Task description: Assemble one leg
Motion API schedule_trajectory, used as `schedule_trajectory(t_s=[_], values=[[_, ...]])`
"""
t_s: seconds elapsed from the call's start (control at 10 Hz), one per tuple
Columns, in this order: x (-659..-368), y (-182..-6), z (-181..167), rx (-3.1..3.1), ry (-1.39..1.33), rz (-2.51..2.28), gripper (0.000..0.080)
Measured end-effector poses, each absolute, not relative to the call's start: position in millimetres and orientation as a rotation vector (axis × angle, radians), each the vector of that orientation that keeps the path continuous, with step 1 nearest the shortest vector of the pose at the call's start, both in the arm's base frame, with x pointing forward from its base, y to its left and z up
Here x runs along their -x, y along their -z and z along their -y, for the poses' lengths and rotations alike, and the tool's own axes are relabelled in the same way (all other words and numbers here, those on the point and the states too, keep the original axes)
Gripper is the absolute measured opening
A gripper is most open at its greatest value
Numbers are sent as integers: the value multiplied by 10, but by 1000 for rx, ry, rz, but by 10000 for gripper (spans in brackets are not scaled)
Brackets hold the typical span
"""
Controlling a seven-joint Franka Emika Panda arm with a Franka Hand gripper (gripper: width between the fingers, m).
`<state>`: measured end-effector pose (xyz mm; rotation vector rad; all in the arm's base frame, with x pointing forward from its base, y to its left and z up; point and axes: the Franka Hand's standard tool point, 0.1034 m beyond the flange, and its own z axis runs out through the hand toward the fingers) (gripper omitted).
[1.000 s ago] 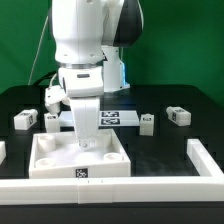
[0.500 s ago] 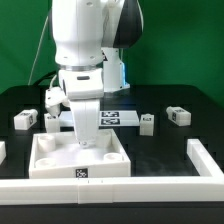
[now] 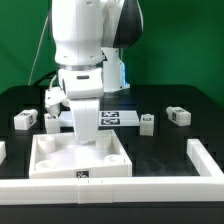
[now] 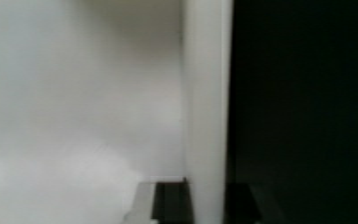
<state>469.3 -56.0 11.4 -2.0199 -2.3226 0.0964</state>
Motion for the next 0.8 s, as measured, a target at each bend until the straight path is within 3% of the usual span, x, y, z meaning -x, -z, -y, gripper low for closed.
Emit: schedule_trajectory(t_s=[0.3, 0.8], values=[[-4697, -110, 512, 2059, -92, 2292, 64], [-4773, -107, -138, 2186, -42, 2182, 64]])
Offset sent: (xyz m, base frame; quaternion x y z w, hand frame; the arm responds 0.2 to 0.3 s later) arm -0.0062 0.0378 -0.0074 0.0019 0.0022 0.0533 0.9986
